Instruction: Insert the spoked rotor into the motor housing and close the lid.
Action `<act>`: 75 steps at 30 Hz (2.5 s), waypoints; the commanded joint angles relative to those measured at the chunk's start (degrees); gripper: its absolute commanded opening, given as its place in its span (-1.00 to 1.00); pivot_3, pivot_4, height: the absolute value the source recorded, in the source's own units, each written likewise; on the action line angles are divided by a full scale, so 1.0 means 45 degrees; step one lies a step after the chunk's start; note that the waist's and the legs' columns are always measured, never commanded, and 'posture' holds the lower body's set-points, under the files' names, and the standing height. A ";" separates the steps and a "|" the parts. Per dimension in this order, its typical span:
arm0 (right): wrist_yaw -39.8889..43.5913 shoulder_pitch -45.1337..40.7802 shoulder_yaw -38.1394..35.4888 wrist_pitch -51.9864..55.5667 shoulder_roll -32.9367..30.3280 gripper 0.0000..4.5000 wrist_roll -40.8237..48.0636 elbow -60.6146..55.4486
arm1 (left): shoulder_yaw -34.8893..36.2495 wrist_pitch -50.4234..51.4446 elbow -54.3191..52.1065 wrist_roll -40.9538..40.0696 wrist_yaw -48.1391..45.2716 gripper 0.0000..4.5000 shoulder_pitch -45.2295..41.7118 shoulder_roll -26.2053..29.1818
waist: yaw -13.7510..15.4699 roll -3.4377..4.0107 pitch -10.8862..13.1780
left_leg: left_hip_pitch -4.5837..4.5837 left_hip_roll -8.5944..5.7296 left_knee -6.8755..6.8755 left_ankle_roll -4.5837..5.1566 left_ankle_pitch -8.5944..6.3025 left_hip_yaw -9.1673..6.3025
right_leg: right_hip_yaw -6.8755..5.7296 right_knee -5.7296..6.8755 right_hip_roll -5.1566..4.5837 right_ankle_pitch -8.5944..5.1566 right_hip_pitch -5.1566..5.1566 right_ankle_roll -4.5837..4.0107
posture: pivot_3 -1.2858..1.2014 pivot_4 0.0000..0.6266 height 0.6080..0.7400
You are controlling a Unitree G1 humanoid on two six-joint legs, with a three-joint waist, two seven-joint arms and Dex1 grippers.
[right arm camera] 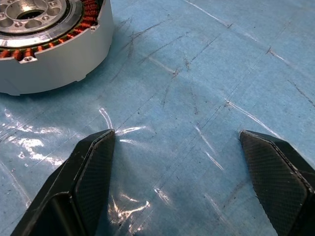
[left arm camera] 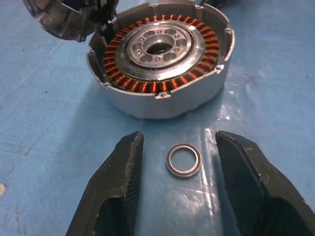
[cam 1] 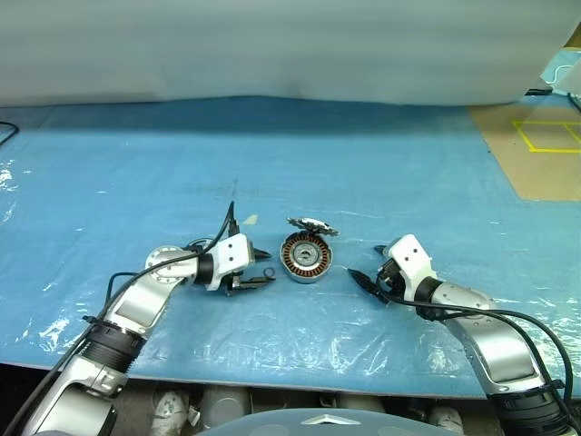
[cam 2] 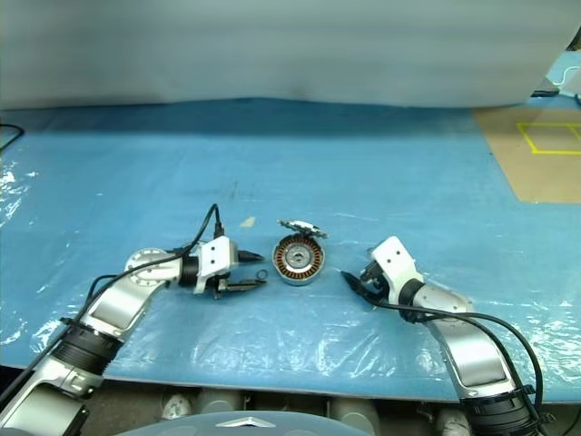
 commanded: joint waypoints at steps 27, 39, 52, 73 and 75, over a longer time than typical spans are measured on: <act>-0.0255 -0.0101 -0.0087 -0.0067 -0.0012 0.88 -0.0073 -0.0096 | -0.0483 -0.1538 0.1684 0.0935 0.0261 -0.70 0.0267 0.0072 | 0.0017 0.0011 -0.0007 | 0.0157 0.0003 -0.0011 0.0014 -0.0009 -0.0003 | 0.0007 -0.0002 -0.0042 -0.0029 0.0148 0.0055 | 0.03 -0.52 1.00; 0.0112 0.0048 -0.0296 -0.0934 0.0243 0.88 0.0441 -0.0084 | 0.1505 0.4555 -0.4148 -0.4848 -0.3339 -0.70 -0.0777 0.3025 | 0.0003 0.0003 0.0001 | 0.0002 -0.0005 -0.0036 -0.0001 0.0000 0.0004 | -0.0004 -0.0007 -0.0005 -0.0005 -0.0015 -0.0004 | 0.03 -0.52 1.00; 0.1736 0.3267 -0.1445 -0.4685 0.0666 0.88 0.1926 -0.0665 | -0.0771 0.2427 -0.1304 -0.1607 -0.1206 -0.70 -0.1988 -0.0167 | 0.0010 -0.0002 0.0005 | -0.0029 -0.0004 -0.0021 0.0004 -0.0001 0.0001 | -0.0016 -0.0022 -0.0013 -0.0004 -0.0014 0.0002 | 0.03 -0.52 1.00; 0.1183 0.3298 -0.0186 -0.5548 0.1048 0.88 0.0826 -0.0740 | -0.1519 -0.0008 0.1963 0.0651 -0.0671 -0.70 -0.3201 -0.1843 | 0.0020 -0.0006 0.0006 | -0.0049 -0.0006 0.0013 0.0012 -0.0004 -0.0026 | -0.0030 -0.0021 -0.0019 0.0003 -0.0006 0.0013 | 0.03 -0.52 1.00; 0.1159 0.3290 -0.0123 -0.5574 0.1001 0.88 0.0619 -0.0661 | -0.1563 -0.0236 0.2120 0.0760 -0.0712 -0.70 -0.3242 -0.1867 | 0.0023 -0.0006 0.0006 | -0.0049 -0.0005 0.0014 0.0012 -0.0004 -0.0026 | -0.0031 -0.0020 -0.0019 0.0003 -0.0004 0.0014 | 0.03 -0.52 1.00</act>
